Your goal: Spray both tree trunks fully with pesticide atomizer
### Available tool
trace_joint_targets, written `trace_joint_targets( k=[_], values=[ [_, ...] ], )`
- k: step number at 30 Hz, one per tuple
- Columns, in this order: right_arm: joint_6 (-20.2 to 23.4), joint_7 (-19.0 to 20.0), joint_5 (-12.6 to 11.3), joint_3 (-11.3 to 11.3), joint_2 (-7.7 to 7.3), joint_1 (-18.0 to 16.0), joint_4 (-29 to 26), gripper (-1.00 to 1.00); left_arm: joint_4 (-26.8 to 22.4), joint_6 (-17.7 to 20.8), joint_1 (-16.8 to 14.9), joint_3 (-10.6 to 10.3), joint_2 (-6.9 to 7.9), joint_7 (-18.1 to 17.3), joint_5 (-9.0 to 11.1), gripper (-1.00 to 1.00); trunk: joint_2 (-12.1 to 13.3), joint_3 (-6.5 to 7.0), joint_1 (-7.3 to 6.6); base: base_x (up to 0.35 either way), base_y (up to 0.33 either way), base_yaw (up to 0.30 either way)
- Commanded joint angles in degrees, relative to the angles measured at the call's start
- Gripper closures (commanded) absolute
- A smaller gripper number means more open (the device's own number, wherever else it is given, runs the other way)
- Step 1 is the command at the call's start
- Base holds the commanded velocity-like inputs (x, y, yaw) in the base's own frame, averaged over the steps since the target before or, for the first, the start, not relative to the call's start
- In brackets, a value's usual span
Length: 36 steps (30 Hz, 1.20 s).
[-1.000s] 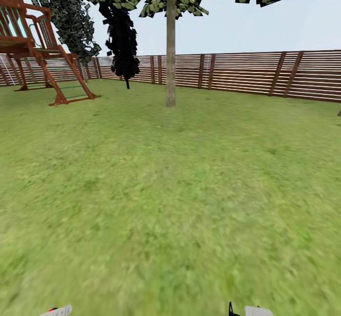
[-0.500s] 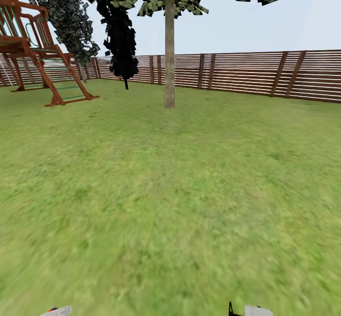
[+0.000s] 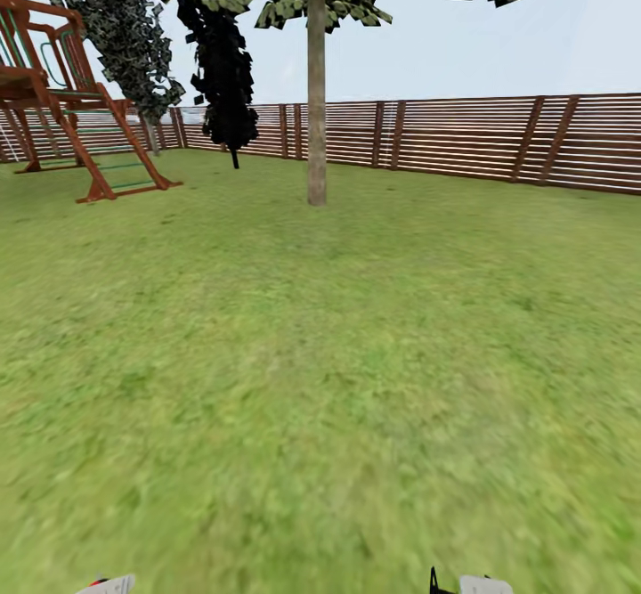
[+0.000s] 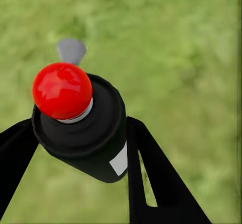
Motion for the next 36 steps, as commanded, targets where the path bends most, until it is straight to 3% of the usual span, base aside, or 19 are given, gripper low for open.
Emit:
trace_joint_targets(
  k=[1, 36],
  values=[
    [0.00, 0.00, 0.00, 0.00, 0.00, -0.01, 0.03, -1.00, 0.00, 0.00, 0.00, 0.01, 0.00, 0.00, 0.02, 1.00, 0.00, 0.00, 0.00, 0.338, -0.083, 0.000],
    [0.00, 0.00, 0.00, 0.02, 0.00, -0.01, 0.04, -1.00, 0.01, -0.01, 0.00, 0.01, 0.00, 0.03, 0.02, 1.00, 0.00, 0.00, 0.00, 0.338, -0.083, 0.000]
  ],
)
